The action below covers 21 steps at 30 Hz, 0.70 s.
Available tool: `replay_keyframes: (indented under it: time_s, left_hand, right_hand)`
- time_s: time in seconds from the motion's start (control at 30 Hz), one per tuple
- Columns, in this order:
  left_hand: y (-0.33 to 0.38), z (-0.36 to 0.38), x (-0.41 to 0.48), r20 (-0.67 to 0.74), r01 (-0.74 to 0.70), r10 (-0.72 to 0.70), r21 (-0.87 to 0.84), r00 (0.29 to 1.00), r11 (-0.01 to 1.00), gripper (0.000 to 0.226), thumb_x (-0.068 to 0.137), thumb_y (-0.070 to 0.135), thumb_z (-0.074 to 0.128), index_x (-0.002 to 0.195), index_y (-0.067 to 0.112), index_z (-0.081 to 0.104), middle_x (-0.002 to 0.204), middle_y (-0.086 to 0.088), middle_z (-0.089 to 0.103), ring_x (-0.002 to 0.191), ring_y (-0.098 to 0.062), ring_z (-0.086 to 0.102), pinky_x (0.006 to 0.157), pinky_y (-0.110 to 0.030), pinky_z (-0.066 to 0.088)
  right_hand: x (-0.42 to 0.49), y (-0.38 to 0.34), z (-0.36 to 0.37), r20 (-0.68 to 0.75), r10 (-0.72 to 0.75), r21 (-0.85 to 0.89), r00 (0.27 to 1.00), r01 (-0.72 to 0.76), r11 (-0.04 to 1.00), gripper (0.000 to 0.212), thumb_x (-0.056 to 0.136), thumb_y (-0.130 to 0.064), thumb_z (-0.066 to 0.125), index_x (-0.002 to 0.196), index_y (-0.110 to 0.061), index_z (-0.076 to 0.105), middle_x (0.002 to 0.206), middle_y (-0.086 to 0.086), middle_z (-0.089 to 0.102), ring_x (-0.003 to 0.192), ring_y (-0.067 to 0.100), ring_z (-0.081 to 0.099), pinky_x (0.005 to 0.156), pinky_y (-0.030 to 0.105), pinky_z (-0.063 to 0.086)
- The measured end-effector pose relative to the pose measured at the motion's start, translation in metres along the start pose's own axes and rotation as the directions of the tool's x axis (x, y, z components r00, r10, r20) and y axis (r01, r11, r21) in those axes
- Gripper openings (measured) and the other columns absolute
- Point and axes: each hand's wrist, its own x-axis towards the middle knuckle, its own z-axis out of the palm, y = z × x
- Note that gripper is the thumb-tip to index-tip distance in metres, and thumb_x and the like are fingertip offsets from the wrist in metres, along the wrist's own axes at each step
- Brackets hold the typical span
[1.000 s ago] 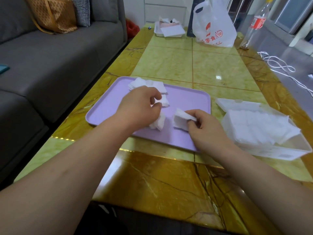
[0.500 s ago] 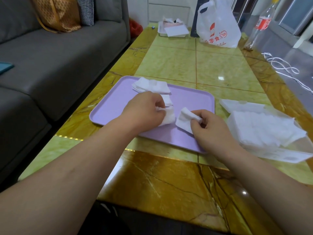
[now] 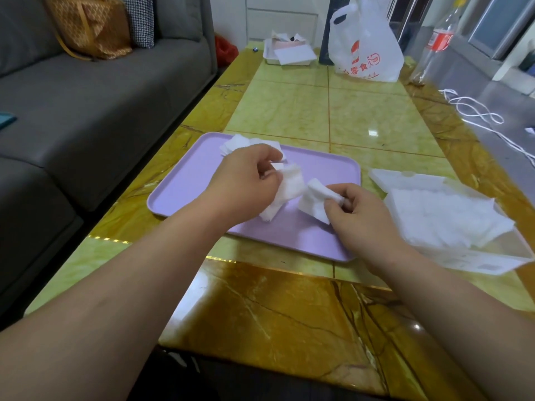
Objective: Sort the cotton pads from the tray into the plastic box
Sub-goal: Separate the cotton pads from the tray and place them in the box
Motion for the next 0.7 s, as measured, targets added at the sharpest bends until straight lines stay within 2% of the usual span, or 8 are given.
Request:
replay_keyframes:
  time_s: [0.07,0.13,0.2,0.27,0.37,0.5,0.6,0.7]
  left_hand:
    - [0.003,-0.001,-0.002,0.072,0.031,-0.024,-0.095,0.997,0.995,0.03,0.092,0.009,0.061,0.118,0.021,0.07,0.088,0.011,0.067,0.071,0.008,0.059,0.064,-0.014,0.053]
    - [0.009,-0.004,-0.005,0.138,0.041,-0.013,-0.202,0.99,0.979,0.03,0.092,0.004,0.061,0.115,0.02,0.072,0.092,0.006,0.07,0.075,0.002,0.063,0.062,-0.022,0.055]
    - [0.014,-0.003,-0.01,0.221,0.021,0.041,-0.269,0.974,0.963,0.028,0.093,0.003,0.064,0.112,0.022,0.073,0.097,-0.001,0.072,0.08,-0.014,0.069,0.066,-0.032,0.059]
    - [0.016,0.003,-0.013,0.254,-0.004,0.074,-0.267,0.964,0.964,0.027,0.093,0.003,0.066,0.111,0.021,0.073,0.099,-0.001,0.075,0.089,-0.024,0.071,0.077,-0.037,0.059]
    - [0.012,0.01,-0.012,0.226,-0.006,0.065,-0.253,0.972,0.967,0.024,0.092,0.005,0.07,0.111,0.02,0.074,0.095,0.005,0.076,0.081,-0.012,0.071,0.079,-0.026,0.058]
    - [0.006,0.015,-0.008,0.148,-0.055,0.087,-0.21,0.985,0.976,0.023,0.089,0.007,0.073,0.109,0.018,0.076,0.091,0.012,0.074,0.079,0.006,0.064,0.073,-0.011,0.052]
    - [0.005,0.019,-0.008,0.121,-0.081,0.105,-0.187,0.987,0.979,0.022,0.089,0.007,0.072,0.108,0.019,0.076,0.09,0.013,0.073,0.081,0.008,0.063,0.07,-0.005,0.045]
    - [0.006,0.021,-0.008,0.092,-0.102,0.118,-0.165,0.989,0.981,0.021,0.089,0.008,0.072,0.106,0.019,0.076,0.091,0.012,0.072,0.08,0.007,0.061,0.068,-0.003,0.041]
  right_hand:
    - [0.002,0.001,0.0,-0.026,0.017,0.041,1.0,-0.016,0.999,0.017,0.097,-0.018,0.06,0.109,-0.026,0.07,0.095,-0.006,0.074,0.077,0.006,0.067,0.059,0.013,0.048]
    - [0.004,0.001,-0.001,-0.035,0.034,0.087,0.999,-0.031,0.996,0.016,0.096,-0.016,0.063,0.108,-0.024,0.071,0.095,-0.006,0.076,0.076,0.001,0.067,0.06,0.009,0.048]
    - [0.006,0.002,-0.002,-0.014,0.051,0.147,0.999,-0.048,0.988,0.018,0.095,-0.01,0.065,0.106,-0.022,0.072,0.095,-0.002,0.078,0.087,0.009,0.073,0.072,0.019,0.056]
    - [0.007,0.001,-0.002,0.044,0.056,0.19,0.997,-0.063,0.98,0.024,0.092,-0.001,0.065,0.103,-0.02,0.074,0.095,0.002,0.08,0.095,0.02,0.075,0.086,0.038,0.061]
    - [0.005,-0.001,-0.002,0.149,0.057,0.262,0.987,-0.094,0.96,0.027,0.091,0.005,0.065,0.104,-0.016,0.077,0.095,0.007,0.081,0.101,0.028,0.075,0.096,0.051,0.058]
    - [0.003,-0.002,-0.001,0.173,0.072,0.349,0.982,-0.129,0.928,0.02,0.094,0.002,0.066,0.107,-0.011,0.077,0.096,0.016,0.079,0.102,0.035,0.074,0.092,0.045,0.061]
    - [0.002,-0.009,-0.003,0.204,0.11,0.423,0.973,-0.189,0.886,0.018,0.093,0.0,0.065,0.106,-0.006,0.077,0.099,0.02,0.077,0.096,0.036,0.075,0.084,0.04,0.063]
    - [0.001,-0.015,-0.007,0.285,0.095,0.498,0.954,-0.232,0.836,0.023,0.092,-0.016,0.072,0.112,-0.004,0.075,0.107,0.024,0.075,0.099,0.036,0.073,0.086,0.045,0.062]
